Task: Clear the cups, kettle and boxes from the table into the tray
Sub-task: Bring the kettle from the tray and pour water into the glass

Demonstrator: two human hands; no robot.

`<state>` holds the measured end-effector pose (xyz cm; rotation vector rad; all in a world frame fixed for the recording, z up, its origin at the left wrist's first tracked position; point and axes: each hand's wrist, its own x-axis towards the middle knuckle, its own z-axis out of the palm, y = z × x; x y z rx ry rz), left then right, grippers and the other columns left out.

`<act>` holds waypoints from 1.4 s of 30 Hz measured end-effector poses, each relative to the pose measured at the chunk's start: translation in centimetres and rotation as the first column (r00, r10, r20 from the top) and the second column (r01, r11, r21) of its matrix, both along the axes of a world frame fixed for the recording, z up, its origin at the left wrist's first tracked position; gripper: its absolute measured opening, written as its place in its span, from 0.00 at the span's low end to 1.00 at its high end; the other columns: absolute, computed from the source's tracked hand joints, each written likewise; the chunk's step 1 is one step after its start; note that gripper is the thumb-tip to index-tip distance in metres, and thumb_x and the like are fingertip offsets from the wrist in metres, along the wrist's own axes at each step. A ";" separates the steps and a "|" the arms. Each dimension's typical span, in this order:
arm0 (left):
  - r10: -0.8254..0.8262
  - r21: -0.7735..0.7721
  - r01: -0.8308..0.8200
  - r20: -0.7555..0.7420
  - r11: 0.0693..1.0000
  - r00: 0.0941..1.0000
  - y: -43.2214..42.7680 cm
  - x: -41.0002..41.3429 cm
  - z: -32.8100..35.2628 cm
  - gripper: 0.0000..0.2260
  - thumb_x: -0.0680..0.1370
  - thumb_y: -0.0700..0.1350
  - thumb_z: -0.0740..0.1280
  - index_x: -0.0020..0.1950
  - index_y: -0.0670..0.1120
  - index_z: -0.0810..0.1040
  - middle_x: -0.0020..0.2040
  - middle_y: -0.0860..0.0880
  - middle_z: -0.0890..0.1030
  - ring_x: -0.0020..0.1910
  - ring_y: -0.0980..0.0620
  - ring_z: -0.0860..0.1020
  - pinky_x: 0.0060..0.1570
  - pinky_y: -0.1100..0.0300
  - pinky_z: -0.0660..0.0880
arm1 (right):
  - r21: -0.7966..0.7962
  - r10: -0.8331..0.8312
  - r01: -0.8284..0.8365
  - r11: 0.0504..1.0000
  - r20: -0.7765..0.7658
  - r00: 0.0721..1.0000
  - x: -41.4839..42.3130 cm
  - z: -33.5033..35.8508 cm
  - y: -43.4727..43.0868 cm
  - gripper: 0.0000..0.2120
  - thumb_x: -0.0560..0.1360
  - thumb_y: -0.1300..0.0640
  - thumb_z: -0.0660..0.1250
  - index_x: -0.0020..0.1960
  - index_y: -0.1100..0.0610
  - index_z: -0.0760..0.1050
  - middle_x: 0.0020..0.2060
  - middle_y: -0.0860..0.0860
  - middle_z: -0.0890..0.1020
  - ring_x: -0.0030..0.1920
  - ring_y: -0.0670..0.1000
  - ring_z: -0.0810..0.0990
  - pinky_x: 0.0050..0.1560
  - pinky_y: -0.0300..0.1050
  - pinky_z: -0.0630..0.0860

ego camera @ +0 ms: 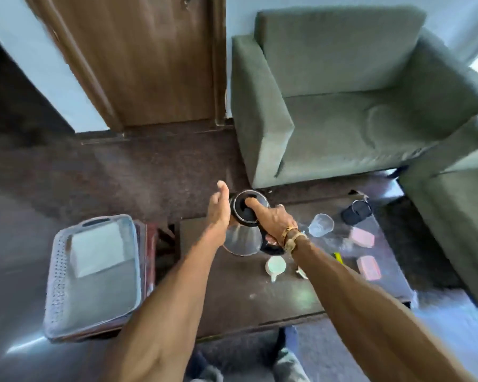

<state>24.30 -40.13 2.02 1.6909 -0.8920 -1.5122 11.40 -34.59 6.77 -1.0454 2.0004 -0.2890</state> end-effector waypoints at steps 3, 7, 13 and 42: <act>-0.053 0.040 0.056 -0.081 0.998 0.995 1.1 -7.4 -0.6 0.26 0.80 0.67 0.53 0.51 0.47 0.76 0.48 0.50 0.80 0.54 0.47 0.77 0.58 0.52 0.73 | 0.027 -0.115 0.114 0.993 0.039 0.993 -7.1 0.0 1.4 0.49 0.59 0.18 0.54 0.64 0.52 0.77 0.56 0.64 0.80 0.57 0.64 0.80 0.61 0.56 0.74; -0.163 0.079 0.183 -0.209 0.980 0.964 2.7 -16.2 -1.4 0.34 0.79 0.69 0.52 0.61 0.41 0.78 0.58 0.43 0.82 0.58 0.43 0.80 0.63 0.46 0.75 | 0.041 -0.255 0.252 0.967 0.115 0.960 -15.6 -0.5 3.8 0.45 0.57 0.16 0.57 0.49 0.53 0.82 0.44 0.55 0.84 0.47 0.58 0.82 0.50 0.51 0.75; -0.328 0.136 0.378 -0.289 0.916 0.900 4.5 -24.9 -3.3 0.41 0.73 0.77 0.47 0.73 0.50 0.71 0.67 0.47 0.78 0.66 0.48 0.76 0.68 0.50 0.70 | -0.015 -0.391 0.402 0.916 0.206 0.897 -25.1 -2.0 7.1 0.36 0.61 0.20 0.60 0.31 0.54 0.80 0.19 0.47 0.77 0.29 0.53 0.77 0.38 0.48 0.74; -0.102 0.428 0.302 -0.430 0.851 0.897 6.9 -35.1 -17.9 0.39 0.74 0.76 0.43 0.63 0.54 0.80 0.59 0.53 0.84 0.61 0.49 0.77 0.52 0.52 0.66 | 0.075 -0.430 0.428 0.901 0.291 0.855 -36.1 -13.1 8.5 0.35 0.70 0.29 0.55 0.39 0.61 0.77 0.28 0.57 0.78 0.30 0.52 0.76 0.38 0.52 0.72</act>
